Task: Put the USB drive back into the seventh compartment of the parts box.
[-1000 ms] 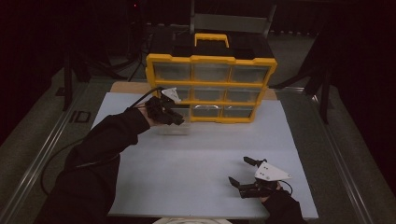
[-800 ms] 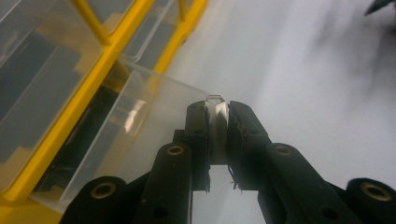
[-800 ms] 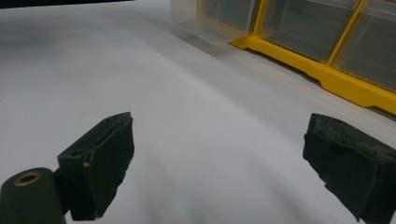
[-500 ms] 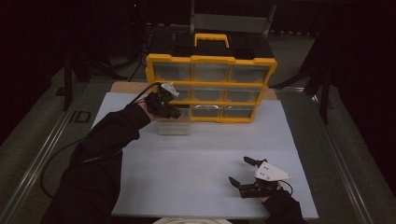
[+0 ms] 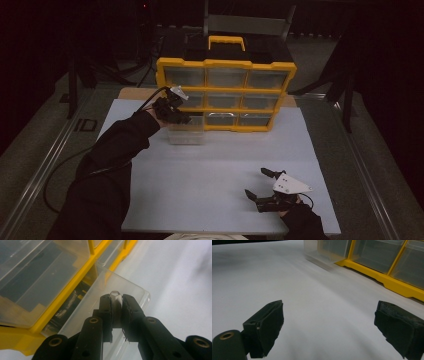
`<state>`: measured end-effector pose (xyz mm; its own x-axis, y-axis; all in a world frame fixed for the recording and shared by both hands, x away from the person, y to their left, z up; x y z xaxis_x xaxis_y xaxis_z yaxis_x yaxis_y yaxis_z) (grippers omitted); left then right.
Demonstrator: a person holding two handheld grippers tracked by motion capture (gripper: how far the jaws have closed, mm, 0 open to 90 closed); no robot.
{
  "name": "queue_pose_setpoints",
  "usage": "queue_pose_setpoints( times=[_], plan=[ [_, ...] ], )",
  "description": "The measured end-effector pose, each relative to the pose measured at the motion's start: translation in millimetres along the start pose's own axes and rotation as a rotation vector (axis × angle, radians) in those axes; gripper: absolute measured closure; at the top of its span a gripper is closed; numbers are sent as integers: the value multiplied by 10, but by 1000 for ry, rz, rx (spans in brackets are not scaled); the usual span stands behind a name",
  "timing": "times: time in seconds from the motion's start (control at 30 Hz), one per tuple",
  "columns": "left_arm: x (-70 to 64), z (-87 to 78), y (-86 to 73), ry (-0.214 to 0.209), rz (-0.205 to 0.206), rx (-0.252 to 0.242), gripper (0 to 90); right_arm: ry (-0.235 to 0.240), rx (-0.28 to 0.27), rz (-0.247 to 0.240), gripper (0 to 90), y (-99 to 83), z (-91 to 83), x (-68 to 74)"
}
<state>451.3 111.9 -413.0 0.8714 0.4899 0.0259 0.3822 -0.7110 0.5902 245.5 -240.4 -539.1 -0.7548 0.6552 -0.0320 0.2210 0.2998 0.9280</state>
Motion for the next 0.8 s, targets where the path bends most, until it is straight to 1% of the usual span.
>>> queue_pose_setpoints(
  times=[0.17,0.23,0.3,0.4,0.43,0.7,0.73,0.77,0.8],
  plan=[
    [17,21,-6,4,-17,-5,791,1,0,0,89,-1,3,0],
    [28,48,-7,19,-29,-5,791,2,-1,0,89,-1,3,1],
    [32,63,-8,23,-29,-1,791,2,-2,0,89,-1,3,1],
    [41,90,-19,24,-39,-3,791,3,-1,0,89,-1,3,2],
    [46,98,-23,18,-44,-5,791,2,-2,0,89,-2,5,3],
    [69,212,-85,21,-57,6,790,3,-1,4,89,-1,7,7],
    [68,226,-92,12,-51,10,790,3,-2,3,89,-2,8,8],
    [64,236,-98,30,-46,10,790,4,0,-2,89,-2,4,1],
    [64,236,-98,30,-46,10,790,4,0,-2,89,-2,4,1]
  ],
)
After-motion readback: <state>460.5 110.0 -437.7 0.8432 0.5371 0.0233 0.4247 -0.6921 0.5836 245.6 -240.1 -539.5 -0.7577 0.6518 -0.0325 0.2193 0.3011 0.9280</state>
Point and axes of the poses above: each handheld gripper's, and its own axes: z roughly forward along the jaws, y roughly out of its top, x roughly to its left, the point moved 1 cm from there along z, roughly forward along the jaws, and after that the axes turned 2 degrees about z, right-handed, at the moved point
